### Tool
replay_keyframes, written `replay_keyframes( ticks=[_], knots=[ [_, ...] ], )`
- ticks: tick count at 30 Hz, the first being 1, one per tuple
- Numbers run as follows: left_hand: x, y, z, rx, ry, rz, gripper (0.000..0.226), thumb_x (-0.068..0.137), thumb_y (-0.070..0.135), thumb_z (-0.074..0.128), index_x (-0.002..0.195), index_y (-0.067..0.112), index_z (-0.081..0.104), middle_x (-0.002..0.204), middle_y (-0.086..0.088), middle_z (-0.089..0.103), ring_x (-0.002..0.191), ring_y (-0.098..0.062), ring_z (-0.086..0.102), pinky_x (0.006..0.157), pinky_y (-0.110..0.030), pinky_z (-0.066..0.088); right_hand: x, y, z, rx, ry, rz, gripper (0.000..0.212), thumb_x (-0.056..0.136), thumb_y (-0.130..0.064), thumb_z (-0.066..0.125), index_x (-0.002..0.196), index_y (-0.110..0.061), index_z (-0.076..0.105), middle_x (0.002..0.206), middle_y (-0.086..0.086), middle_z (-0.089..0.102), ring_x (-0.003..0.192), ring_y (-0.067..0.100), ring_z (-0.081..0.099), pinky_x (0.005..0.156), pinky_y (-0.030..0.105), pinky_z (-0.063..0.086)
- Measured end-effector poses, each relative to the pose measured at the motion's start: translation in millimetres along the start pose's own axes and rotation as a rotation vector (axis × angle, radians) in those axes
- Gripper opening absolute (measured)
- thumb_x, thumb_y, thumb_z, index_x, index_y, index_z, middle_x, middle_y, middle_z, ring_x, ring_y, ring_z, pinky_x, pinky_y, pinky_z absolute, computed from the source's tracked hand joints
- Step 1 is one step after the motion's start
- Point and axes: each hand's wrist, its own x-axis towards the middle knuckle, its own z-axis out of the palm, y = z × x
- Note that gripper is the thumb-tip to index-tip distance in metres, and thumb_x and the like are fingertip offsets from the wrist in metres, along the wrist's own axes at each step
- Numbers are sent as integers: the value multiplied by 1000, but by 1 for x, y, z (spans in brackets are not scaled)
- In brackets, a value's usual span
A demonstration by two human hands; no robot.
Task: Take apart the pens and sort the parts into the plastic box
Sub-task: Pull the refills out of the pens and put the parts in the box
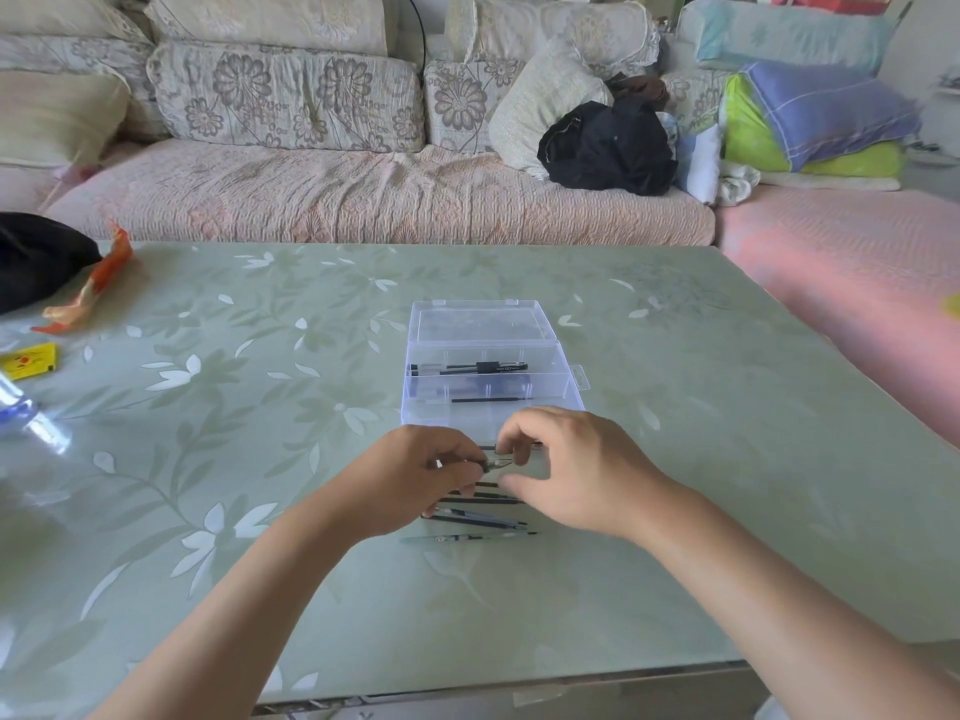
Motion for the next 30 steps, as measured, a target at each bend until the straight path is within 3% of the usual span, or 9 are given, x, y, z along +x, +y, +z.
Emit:
replay_keyframes(
  ticks=[4,7,9,12,16,20,25,27,30],
  knots=[
    [-2,1,1,34,-25,-5,13,90,26,62,87,35,71,78,14,71,57,-10,55,69,-33,54,1,0,2,-6,-3,-30,16,82,-48,66,85,-33,59,88,-18,59,76,-8,50,68,18,41],
    [-2,1,0,73,-34,-6,9,88,33,64,83,32,72,78,13,70,56,-8,57,73,-39,55,1,2,6,-66,-46,-36,31,91,-53,52,79,-26,61,79,-10,55,68,4,48,60,25,38],
    [-3,1,0,94,-31,-1,10,87,35,64,83,31,72,78,11,70,54,-6,56,72,-38,55,1,2,6,-84,-56,-23,38,91,-58,46,81,-26,62,81,-9,57,70,8,50,63,28,42],
    [-3,1,0,109,-29,2,10,88,34,64,84,32,72,78,11,70,54,-6,56,71,-36,55,1,1,3,-46,-32,-6,28,81,-61,58,93,-35,59,89,-18,60,76,-1,52,68,22,43],
    [-2,-1,0,126,-22,13,9,89,31,64,84,31,72,78,9,70,54,-5,55,71,-36,55,2,2,2,-40,-23,-36,15,84,-46,63,84,-31,60,81,-17,55,70,-6,47,60,18,34],
    [-2,-1,1,125,-36,15,9,88,35,64,85,32,72,81,7,71,56,-4,56,70,-34,55,2,2,5,-68,-54,-43,32,94,-49,48,81,-24,64,79,-8,55,68,7,47,62,27,41],
    [-2,2,1,104,-18,20,10,89,31,63,84,31,72,79,8,71,54,-7,55,66,-33,53,2,2,1,-40,-28,-56,16,81,-49,63,87,-34,58,85,-18,58,70,-6,48,61,18,34],
    [-2,1,0,101,-17,16,9,89,31,64,84,31,71,78,8,70,55,-7,56,68,-36,55,2,2,1,-47,-36,-55,14,85,-45,62,83,-31,60,82,-16,56,69,-5,48,59,19,33],
    [-3,1,2,110,-24,14,7,88,34,65,86,33,71,77,11,69,57,-5,55,69,-33,54,3,3,4,-52,-82,-44,29,93,-44,52,78,-21,63,77,-7,54,69,8,48,60,26,39]
  ],
)
